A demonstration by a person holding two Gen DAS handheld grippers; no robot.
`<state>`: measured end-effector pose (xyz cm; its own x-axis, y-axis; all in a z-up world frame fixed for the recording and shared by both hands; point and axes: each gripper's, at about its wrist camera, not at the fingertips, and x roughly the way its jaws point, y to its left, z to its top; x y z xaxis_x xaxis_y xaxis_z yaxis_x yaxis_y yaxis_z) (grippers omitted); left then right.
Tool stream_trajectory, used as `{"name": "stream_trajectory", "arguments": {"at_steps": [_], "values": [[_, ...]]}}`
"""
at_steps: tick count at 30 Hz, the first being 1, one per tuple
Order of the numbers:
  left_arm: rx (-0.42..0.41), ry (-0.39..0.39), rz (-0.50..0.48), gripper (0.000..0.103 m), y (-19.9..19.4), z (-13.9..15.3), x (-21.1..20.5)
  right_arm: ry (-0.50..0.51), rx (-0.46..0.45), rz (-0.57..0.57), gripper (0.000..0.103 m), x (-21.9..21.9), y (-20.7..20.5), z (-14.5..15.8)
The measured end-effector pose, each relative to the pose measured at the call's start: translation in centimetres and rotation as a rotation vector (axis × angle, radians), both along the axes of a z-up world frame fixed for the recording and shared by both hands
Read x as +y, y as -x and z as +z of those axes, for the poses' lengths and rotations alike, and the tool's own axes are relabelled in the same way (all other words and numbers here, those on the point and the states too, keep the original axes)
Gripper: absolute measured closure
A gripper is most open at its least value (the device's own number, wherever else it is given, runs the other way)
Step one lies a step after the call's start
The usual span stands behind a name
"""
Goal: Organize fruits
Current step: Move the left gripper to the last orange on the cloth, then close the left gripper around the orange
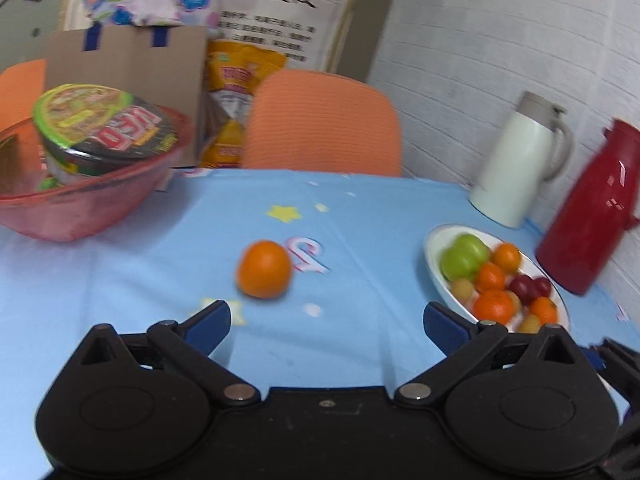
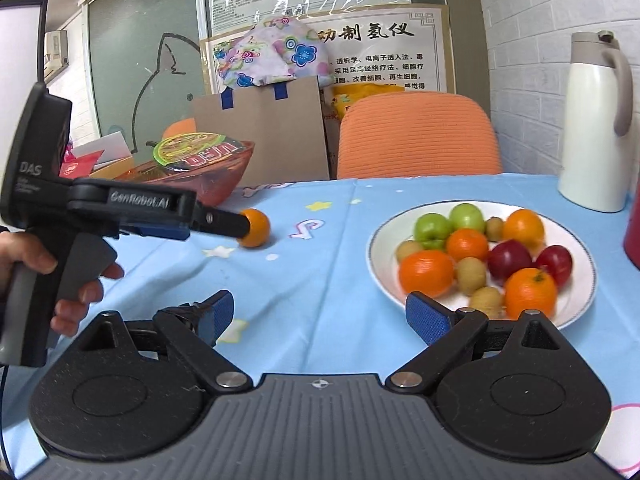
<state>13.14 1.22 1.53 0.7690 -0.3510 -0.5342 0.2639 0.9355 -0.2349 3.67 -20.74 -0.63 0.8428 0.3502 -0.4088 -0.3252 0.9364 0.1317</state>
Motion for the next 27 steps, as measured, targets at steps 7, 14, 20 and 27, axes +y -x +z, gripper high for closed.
{"name": "stream_trajectory", "arguments": {"at_steps": [7, 14, 20, 27], "values": [[0.015, 0.008, 0.064, 0.000, -3.8, -0.1, 1.2, 0.046, 0.014, 0.025, 0.000, 1.4, 0.3, -0.3], [0.080, -0.024, 0.042, 0.007, -7.4, -1.5, 0.3, 0.050, 0.027, 0.005, 0.000, 1.0, 0.3, -0.4], [0.121, -0.022, 0.027, 0.039, -8.6, -2.2, 0.5, 0.028, 0.050, -0.007, 0.000, 0.8, -0.2, -0.8], [0.152, -0.033, 0.018, 0.037, -8.8, -2.5, 0.8, 0.021, 0.052, 0.005, 0.000, 1.2, 0.1, -0.9]]}}
